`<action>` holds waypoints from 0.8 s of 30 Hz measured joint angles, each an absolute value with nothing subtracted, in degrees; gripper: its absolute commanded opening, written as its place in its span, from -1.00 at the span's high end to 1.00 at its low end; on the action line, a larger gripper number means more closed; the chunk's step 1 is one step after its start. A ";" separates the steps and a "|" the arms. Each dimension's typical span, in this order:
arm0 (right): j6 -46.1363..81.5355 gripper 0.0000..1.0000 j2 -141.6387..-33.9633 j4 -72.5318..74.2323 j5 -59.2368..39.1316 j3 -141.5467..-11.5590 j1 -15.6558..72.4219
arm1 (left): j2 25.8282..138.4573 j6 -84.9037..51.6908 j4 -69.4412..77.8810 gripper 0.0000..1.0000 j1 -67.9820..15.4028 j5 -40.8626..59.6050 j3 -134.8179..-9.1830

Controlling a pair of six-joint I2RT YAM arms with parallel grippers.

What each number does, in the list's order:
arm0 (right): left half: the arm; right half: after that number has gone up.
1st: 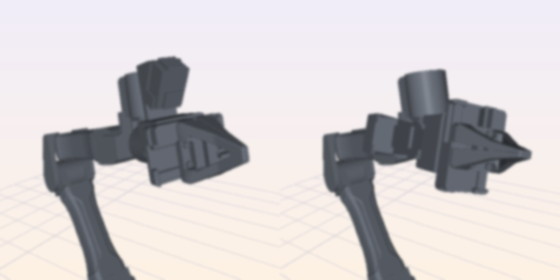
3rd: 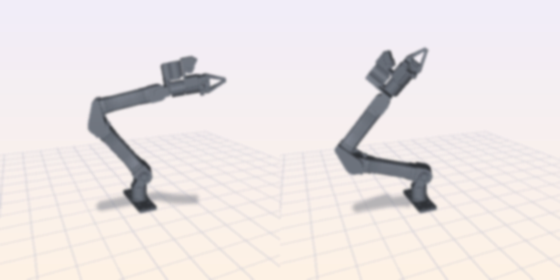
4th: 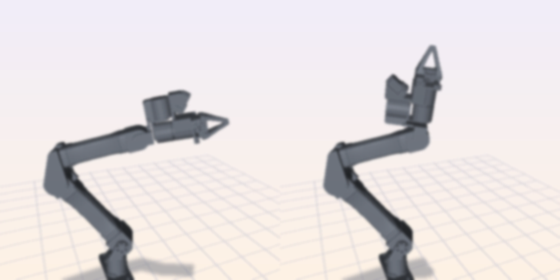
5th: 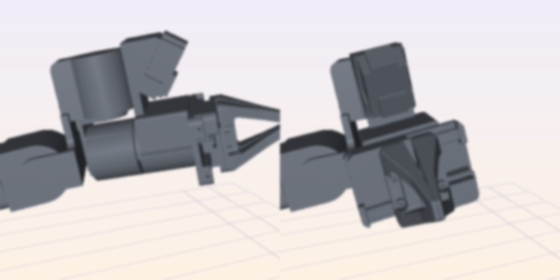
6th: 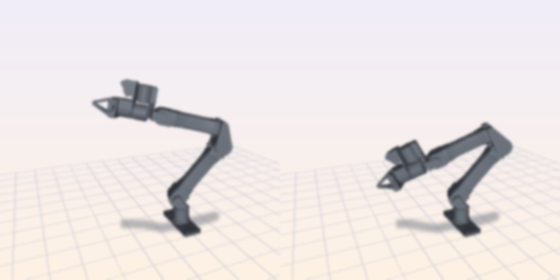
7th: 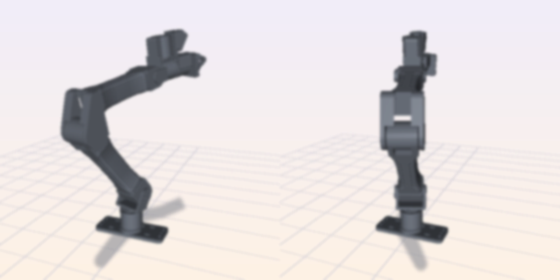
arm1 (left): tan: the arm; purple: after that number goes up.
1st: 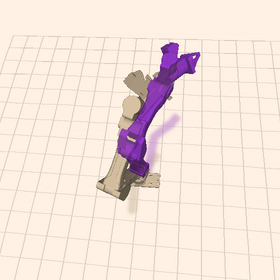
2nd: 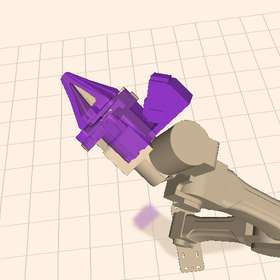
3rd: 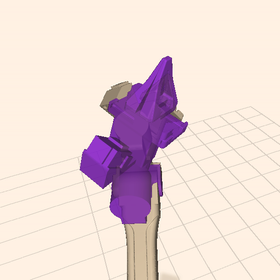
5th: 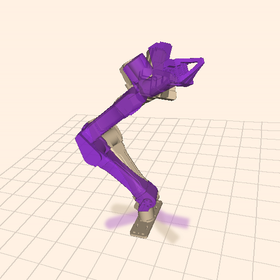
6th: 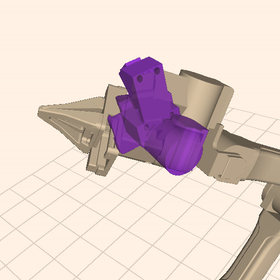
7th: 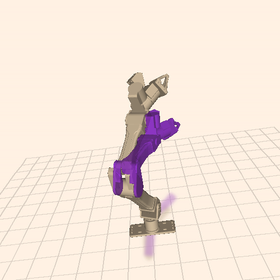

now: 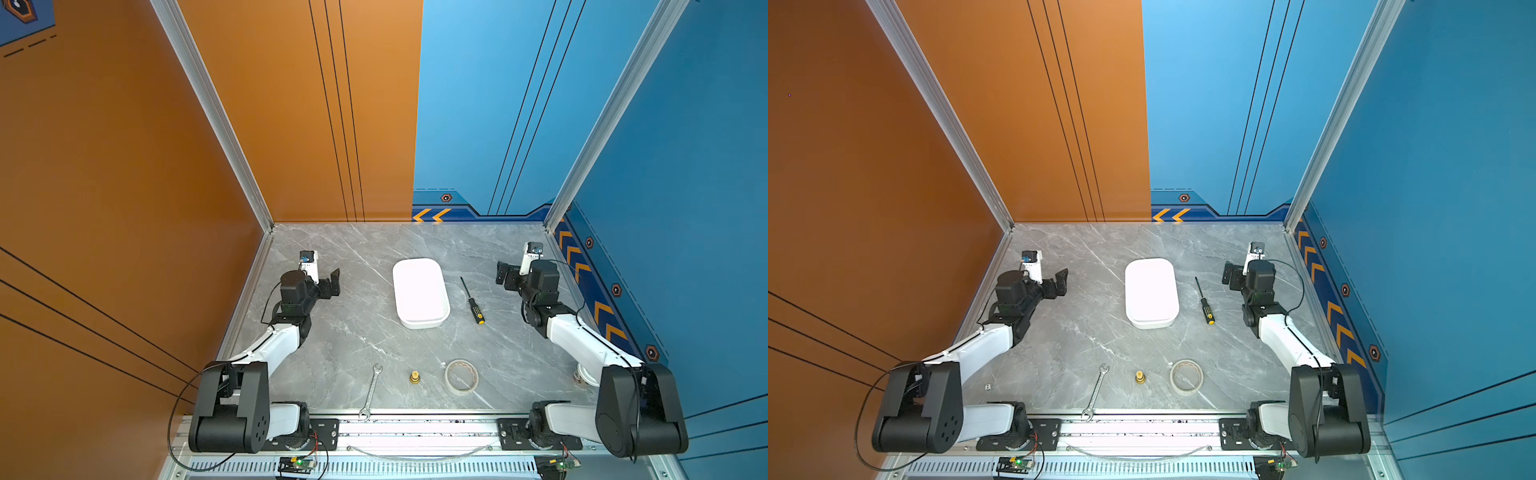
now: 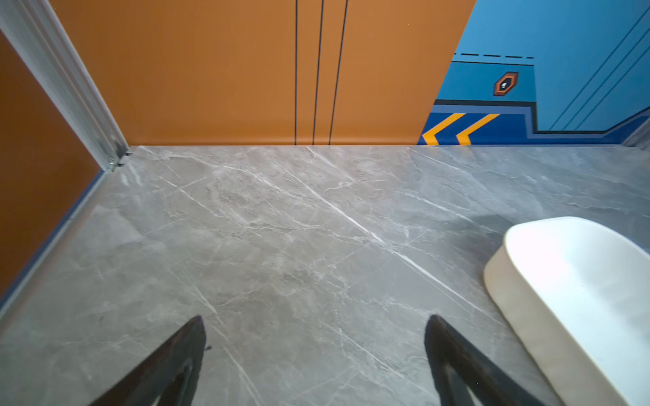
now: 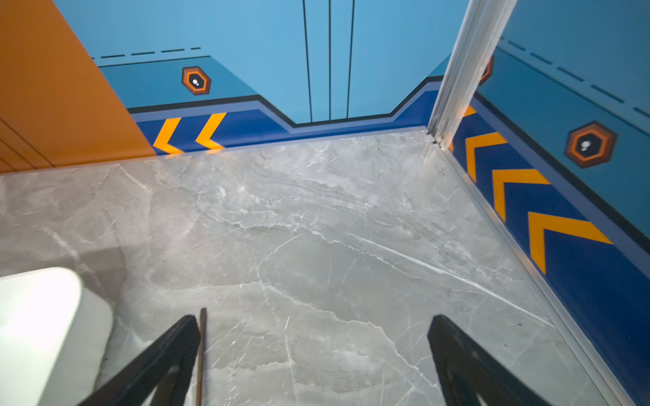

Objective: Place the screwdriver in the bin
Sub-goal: 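Move the right gripper over the black-and-yellow screwdriver beside the bin, then lower the right gripper and close it on the screwdriver handle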

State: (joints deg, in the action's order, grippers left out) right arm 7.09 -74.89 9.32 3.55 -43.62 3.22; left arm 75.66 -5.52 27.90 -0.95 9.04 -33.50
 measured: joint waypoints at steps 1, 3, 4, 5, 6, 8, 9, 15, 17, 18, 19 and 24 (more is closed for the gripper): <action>7.60 -1.00 -75.11 5.28 2.26 -45.69 3.42 | 76.07 -7.16 27.09 -0.96 -1.02 10.81 -34.09; 8.05 -1.00 -76.07 -1.89 -0.12 -49.01 4.32 | 77.45 -10.17 25.96 -0.96 -1.21 14.28 -35.00; 8.25 -1.00 -76.75 -4.95 -1.21 -50.24 4.93 | 78.43 -11.81 25.45 -0.96 -1.21 16.21 -35.38; 8.43 -1.00 -77.43 -7.44 -1.98 -50.98 5.56 | 79.35 -13.28 25.15 -0.96 -1.21 17.91 -35.64; 8.60 -1.00 -78.28 -10.15 -2.98 -51.48 6.31 | 80.36 -14.92 24.62 -0.96 -1.21 19.75 -35.86; 8.93 -1.00 -79.75 -14.48 -4.73 -51.57 7.35 | 82.19 -17.82 23.90 -0.96 -1.21 22.65 -36.27; 9.06 -1.00 -80.55 -16.38 -5.52 -51.57 7.70 | 83.13 -19.38 23.55 -0.96 -1.21 24.16 -36.49; 9.30 -0.98 -84.75 -22.98 -7.46 -51.86 9.08 | 85.86 -25.76 22.68 -0.96 -1.96 29.63 -37.32; 9.30 -0.93 -86.19 -24.03 -7.55 -52.53 10.02 | 86.06 -27.44 22.59 -0.96 -2.09 30.85 -37.32; 9.30 -0.90 -87.15 -24.56 -7.55 -53.06 10.66 | 86.08 -28.29 22.57 -0.96 -2.20 31.48 -37.32; 9.32 -0.88 -88.07 -24.82 -7.55 -53.47 11.25 | 86.08 -29.02 22.52 -0.96 -2.22 32.05 -37.32; 9.52 -0.77 -91.79 -25.74 -6.85 -54.74 13.74 | 86.21 -31.92 22.44 -0.96 -2.33 35.31 -37.32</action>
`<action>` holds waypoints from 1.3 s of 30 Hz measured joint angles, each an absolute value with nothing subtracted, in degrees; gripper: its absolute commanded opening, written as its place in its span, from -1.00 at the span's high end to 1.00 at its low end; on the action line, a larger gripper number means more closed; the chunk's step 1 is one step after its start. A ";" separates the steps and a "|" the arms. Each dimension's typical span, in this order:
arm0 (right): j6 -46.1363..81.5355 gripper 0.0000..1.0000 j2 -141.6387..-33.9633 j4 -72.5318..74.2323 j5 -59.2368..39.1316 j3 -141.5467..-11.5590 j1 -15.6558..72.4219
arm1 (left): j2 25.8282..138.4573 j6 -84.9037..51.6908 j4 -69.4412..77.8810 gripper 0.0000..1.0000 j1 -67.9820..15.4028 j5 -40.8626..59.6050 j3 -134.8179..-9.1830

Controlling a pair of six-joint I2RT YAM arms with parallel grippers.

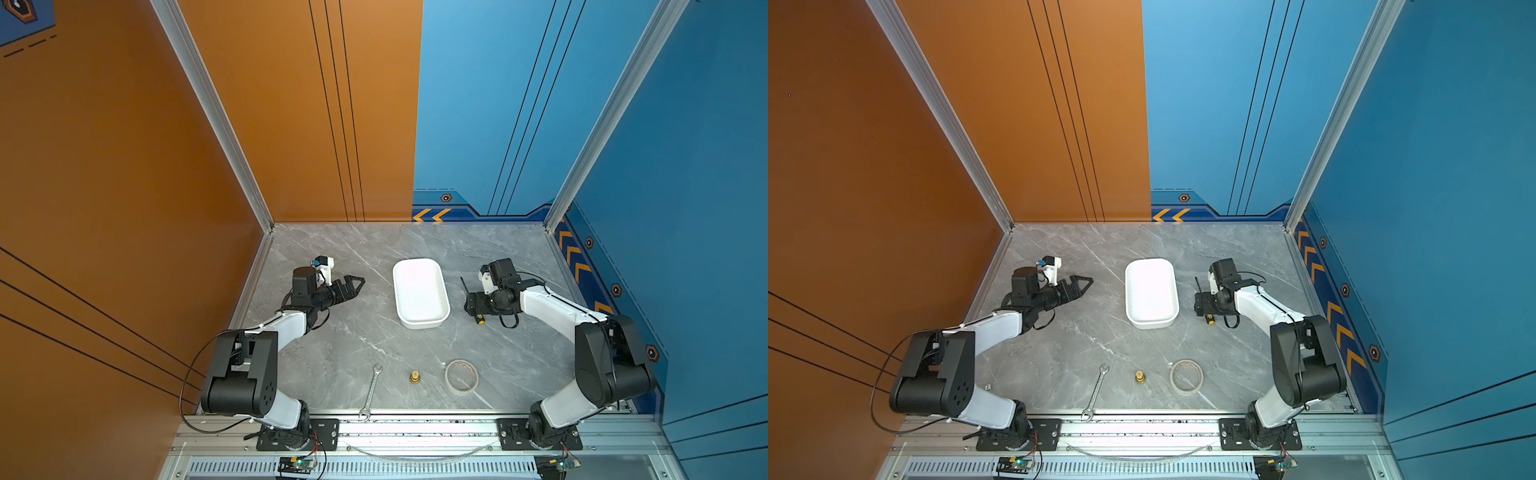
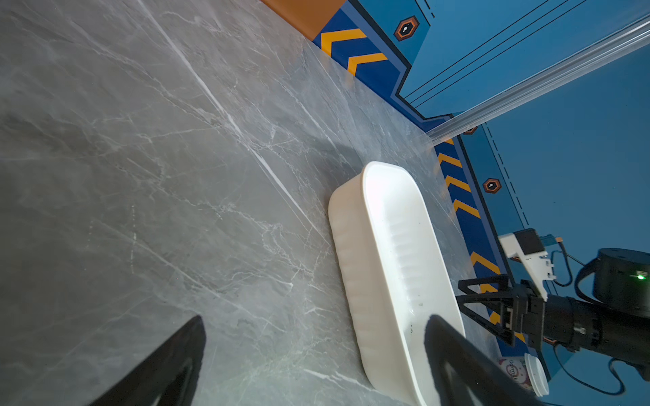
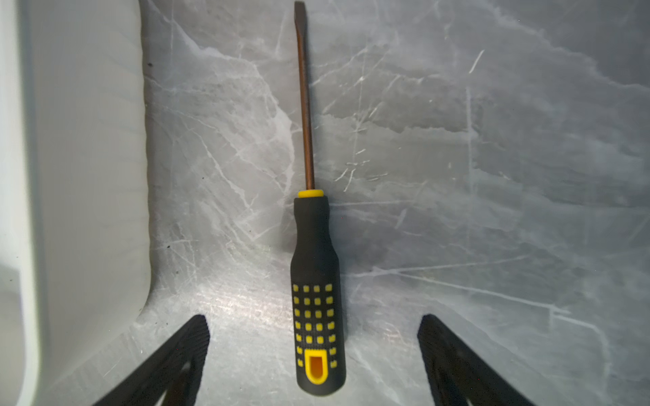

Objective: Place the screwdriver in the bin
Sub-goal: 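Lower the right gripper and close it on the screwdriver handle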

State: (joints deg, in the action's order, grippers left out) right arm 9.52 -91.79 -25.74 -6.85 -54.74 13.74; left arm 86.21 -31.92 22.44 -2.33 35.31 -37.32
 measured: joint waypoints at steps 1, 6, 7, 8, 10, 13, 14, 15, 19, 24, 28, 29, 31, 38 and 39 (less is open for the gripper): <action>9.56 -0.74 -92.33 -25.98 -6.20 -54.94 14.13 | 86.35 -32.40 22.46 -0.96 -2.35 35.83 -37.34; 10.59 -0.56 -94.80 -26.65 -3.38 -56.49 15.79 | 87.05 -34.57 22.41 -0.96 -2.55 37.78 -37.39; 10.63 -0.53 -95.18 -26.81 -2.98 -56.90 15.92 | 87.07 -34.87 22.41 -0.96 -2.61 38.00 -37.41; 10.83 -0.51 -95.55 -26.98 -2.70 -57.45 16.12 | 87.07 -35.14 22.41 -0.96 -2.72 38.24 -37.47; 10.83 -0.45 -96.23 -27.24 -2.31 -58.52 16.25 | 87.11 -35.70 22.44 -0.96 -2.72 38.63 -37.65; 11.03 -0.33 -97.14 -27.83 -1.37 -59.90 16.51 | 87.13 -36.12 22.41 -0.96 -2.72 39.13 -37.89; 11.11 -0.28 -97.58 -28.01 -1.17 -60.29 16.58 | 87.13 -36.21 22.44 -0.96 -2.72 39.24 -37.93; 11.09 -0.25 -98.08 -28.14 -0.99 -60.60 16.58 | 87.18 -36.34 22.44 -0.96 -2.72 39.31 -37.93; 11.51 -0.14 -100.03 -29.04 -0.14 -61.36 16.62 | 87.77 -36.53 22.41 -0.96 -2.76 39.51 -37.95; 11.92 0.03 -100.36 -29.82 0.08 -61.47 16.62 | 87.99 -36.53 22.41 -0.96 -2.83 39.53 -37.95; 12.12 0.17 -100.36 -30.06 0.08 -61.47 16.62 | 87.99 -36.53 22.41 -0.96 -2.98 39.55 -37.95; 12.10 0.23 -100.36 -30.06 0.08 -61.47 16.62 | 87.99 -36.53 22.41 -0.96 -3.05 39.55 -37.95; 12.36 0.32 -100.36 -30.06 0.05 -61.47 16.62 | 87.99 -36.53 22.41 -0.96 -3.07 39.57 -37.95; 13.26 0.76 -100.42 -30.17 -0.30 -61.56 16.60 | 87.99 -36.53 22.41 -0.96 -3.09 39.57 -37.89; 13.21 0.82 -100.42 -30.17 -0.38 -61.56 16.60 | 87.99 -36.53 22.44 -0.96 -3.09 39.55 -37.85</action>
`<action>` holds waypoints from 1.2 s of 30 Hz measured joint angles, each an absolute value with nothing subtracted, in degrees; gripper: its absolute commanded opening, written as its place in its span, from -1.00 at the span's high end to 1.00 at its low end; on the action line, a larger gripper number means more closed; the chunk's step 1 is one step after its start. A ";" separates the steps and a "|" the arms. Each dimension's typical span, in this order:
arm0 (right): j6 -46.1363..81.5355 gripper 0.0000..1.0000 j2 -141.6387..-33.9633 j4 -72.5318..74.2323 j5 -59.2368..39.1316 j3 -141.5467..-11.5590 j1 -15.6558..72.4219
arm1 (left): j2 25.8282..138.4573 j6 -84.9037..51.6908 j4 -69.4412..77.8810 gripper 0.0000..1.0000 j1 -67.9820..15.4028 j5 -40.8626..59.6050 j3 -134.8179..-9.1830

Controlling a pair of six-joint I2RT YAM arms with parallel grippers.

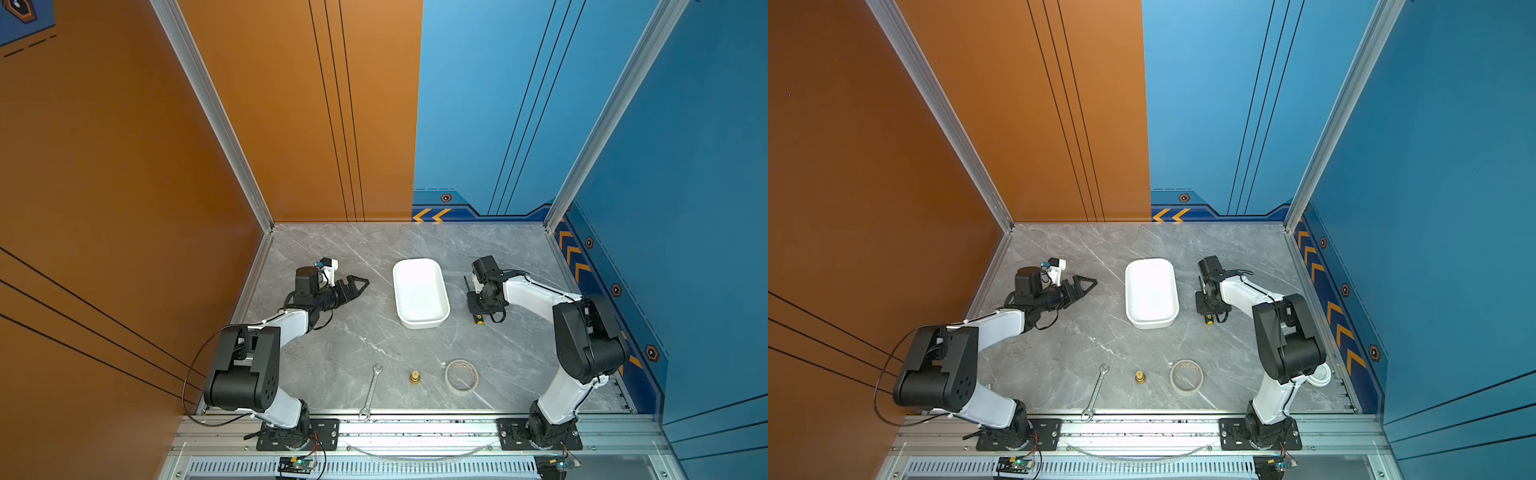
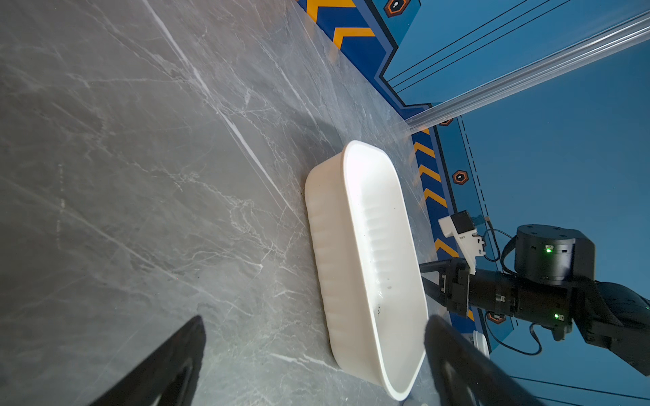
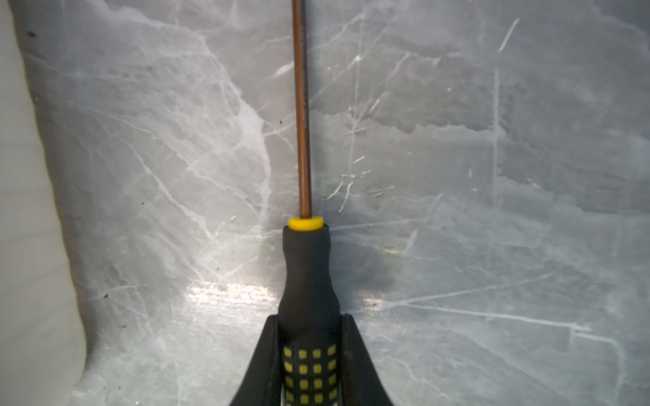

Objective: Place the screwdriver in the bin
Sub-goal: 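Lower the right gripper and close it on the screwdriver handle, then lift the screwdriver with the right gripper and carry it over the bin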

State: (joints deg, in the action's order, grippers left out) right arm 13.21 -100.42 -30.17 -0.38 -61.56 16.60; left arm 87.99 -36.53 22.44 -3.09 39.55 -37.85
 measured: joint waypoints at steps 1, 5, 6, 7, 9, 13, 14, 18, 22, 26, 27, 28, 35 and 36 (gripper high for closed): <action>13.19 0.88 -100.42 -30.20 -0.38 -61.58 16.60 | 87.99 -36.53 22.44 -0.96 -3.09 39.57 -37.78; 13.85 1.00 -100.42 -30.22 -0.45 -61.58 16.60 | 87.99 -36.53 22.41 -0.96 -3.14 39.55 -37.36; 14.04 1.00 -100.40 -30.22 -0.60 -61.58 16.60 | 87.99 -36.53 22.41 -0.96 -3.22 39.55 -37.32; 14.48 1.00 -100.33 -30.24 -0.89 -61.56 16.53 | 87.99 -36.53 22.41 -0.96 -3.36 39.55 -37.28; 15.38 1.00 -99.83 -30.50 -1.91 -61.56 16.51 | 87.96 -36.53 22.41 -0.96 -3.70 39.57 -37.21; 18.11 1.00 -95.20 -31.07 -3.81 -61.56 16.82 | 87.96 -36.53 22.41 -0.96 -4.60 39.62 -37.19; 18.85 1.00 -93.41 -31.07 -4.21 -61.56 16.84 | 87.96 -36.53 22.41 -0.96 -4.78 39.72 -37.19; 22.04 1.00 -85.71 -31.05 -5.17 -61.60 17.67 | 87.96 -36.53 22.41 -0.96 -5.41 39.79 -37.19; 25.58 1.00 -80.23 -31.11 -5.96 -62.35 20.73 | 87.96 -36.75 22.41 -0.96 -5.76 39.94 -37.19; 28.75 1.00 -78.15 -31.07 -6.44 -64.27 25.36 | 87.96 -37.26 22.41 -0.96 -6.26 39.90 -37.21; 29.54 1.00 -77.95 -30.98 -6.42 -64.66 26.59 | 87.96 -37.39 22.41 -0.96 -6.48 39.90 -37.26; 30.22 1.00 -77.87 -30.94 -6.39 -65.08 27.92 | 87.96 -37.54 22.39 -0.96 -6.79 39.90 -37.36; 35.51 1.00 -79.20 -28.75 -5.15 -65.43 34.17 | 88.03 -37.60 22.44 -0.96 -9.26 39.90 -39.44; 36.18 1.00 -80.09 -28.34 -4.64 -65.43 34.98 | 88.16 -37.60 22.44 -0.96 -9.47 39.90 -39.59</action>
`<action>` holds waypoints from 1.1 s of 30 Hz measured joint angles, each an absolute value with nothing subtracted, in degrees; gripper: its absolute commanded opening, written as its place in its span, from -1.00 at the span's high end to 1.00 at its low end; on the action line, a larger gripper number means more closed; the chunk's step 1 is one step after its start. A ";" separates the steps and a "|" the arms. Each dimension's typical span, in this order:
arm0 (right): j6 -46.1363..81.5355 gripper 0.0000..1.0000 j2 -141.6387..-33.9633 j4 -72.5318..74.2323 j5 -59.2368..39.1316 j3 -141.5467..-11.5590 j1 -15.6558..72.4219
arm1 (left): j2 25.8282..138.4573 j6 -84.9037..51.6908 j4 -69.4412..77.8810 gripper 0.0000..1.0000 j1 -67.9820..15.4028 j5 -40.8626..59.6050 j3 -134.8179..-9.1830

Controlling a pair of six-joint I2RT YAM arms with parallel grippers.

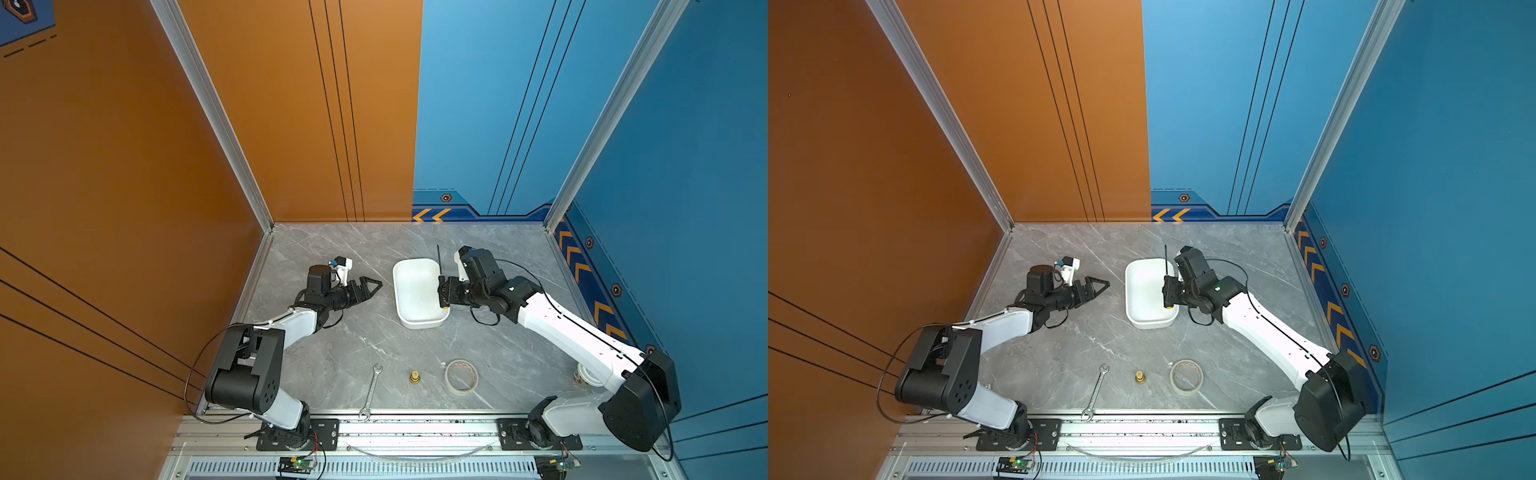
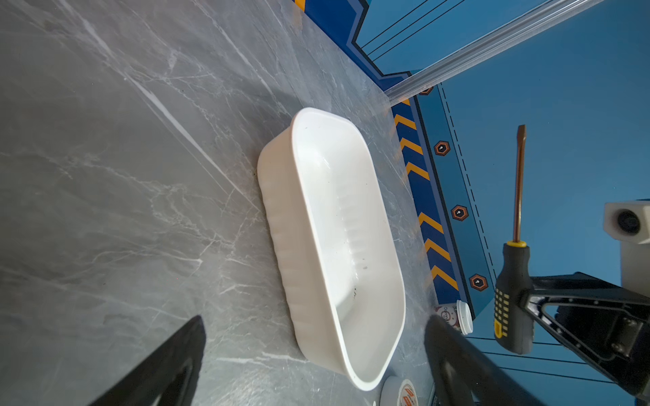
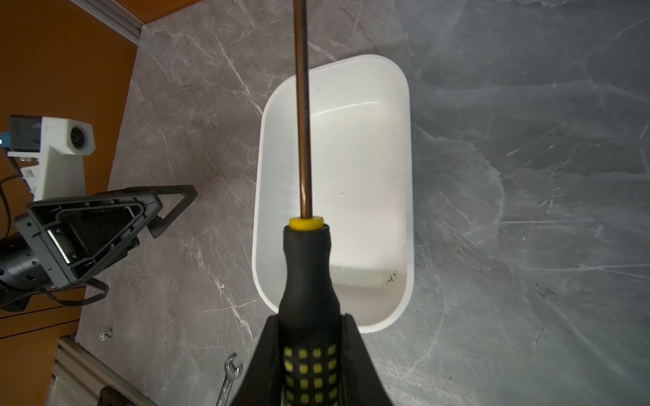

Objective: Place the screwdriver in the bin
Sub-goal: 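Lift the screwdriver with the right gripper and carry it over the bin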

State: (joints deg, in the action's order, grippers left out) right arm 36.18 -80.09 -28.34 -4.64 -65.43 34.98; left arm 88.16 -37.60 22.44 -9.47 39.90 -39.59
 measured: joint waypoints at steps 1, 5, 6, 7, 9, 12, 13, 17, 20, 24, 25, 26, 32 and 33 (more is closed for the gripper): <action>36.56 1.00 -81.08 -27.99 -4.25 -65.47 35.64 | 88.47 -37.60 22.44 -0.96 -9.61 39.90 -39.79; 37.78 1.00 -86.43 -27.55 -3.38 -66.28 37.54 | 90.06 -37.60 22.44 -0.96 -9.82 39.90 -40.21; 37.91 1.00 -87.96 -27.46 -3.16 -66.70 37.93 | 90.37 -37.60 22.39 -0.96 -9.82 39.90 -40.21; 38.02 1.00 -89.21 -27.51 -2.92 -67.13 38.20 | 90.61 -37.60 22.41 -0.96 -9.82 39.90 -40.21; 38.17 1.00 -91.59 -27.59 -2.33 -68.40 38.74 | 90.87 -37.60 22.39 -0.96 -9.82 39.90 -40.21; 38.50 1.00 -94.61 -27.99 -1.19 -71.02 39.35 | 90.89 -37.58 22.41 -0.96 -9.82 39.90 -40.21; 38.63 1.00 -95.48 -28.08 -0.95 -71.92 39.44 | 90.87 -37.58 22.41 -0.96 -9.82 39.90 -40.21; 39.11 1.00 -98.52 -28.99 0.38 -74.87 39.64 | 90.91 -37.56 22.41 -0.96 -9.82 39.90 -40.21; 39.48 1.00 -100.92 -30.04 1.34 -76.79 39.66 | 91.26 -37.56 22.44 -0.96 -9.82 39.90 -40.21; 40.01 1.00 -103.33 -31.70 2.44 -78.28 40.23 | 91.74 -37.56 22.41 -0.96 -9.82 39.90 -40.21; 40.16 1.00 -103.85 -32.08 2.68 -78.59 40.53 | 91.74 -37.54 22.44 -0.96 -9.82 39.90 -40.21; 40.32 1.00 -104.27 -32.34 2.85 -78.76 40.77 | 91.74 -37.54 22.44 -0.96 -9.82 39.90 -40.21; 40.56 1.00 -106.43 -34.09 3.16 -80.58 41.41 | 91.74 -37.54 22.44 -0.96 -9.80 39.90 -40.21; 40.58 1.00 -106.74 -34.11 3.29 -80.64 41.41 | 91.74 -37.54 22.41 -0.96 -9.80 39.90 -40.21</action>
State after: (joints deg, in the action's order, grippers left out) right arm 40.58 -106.74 -34.11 3.29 -80.64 41.41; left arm 91.74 -37.54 22.41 -9.80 39.90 -40.21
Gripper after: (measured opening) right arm 0.195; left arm 0.978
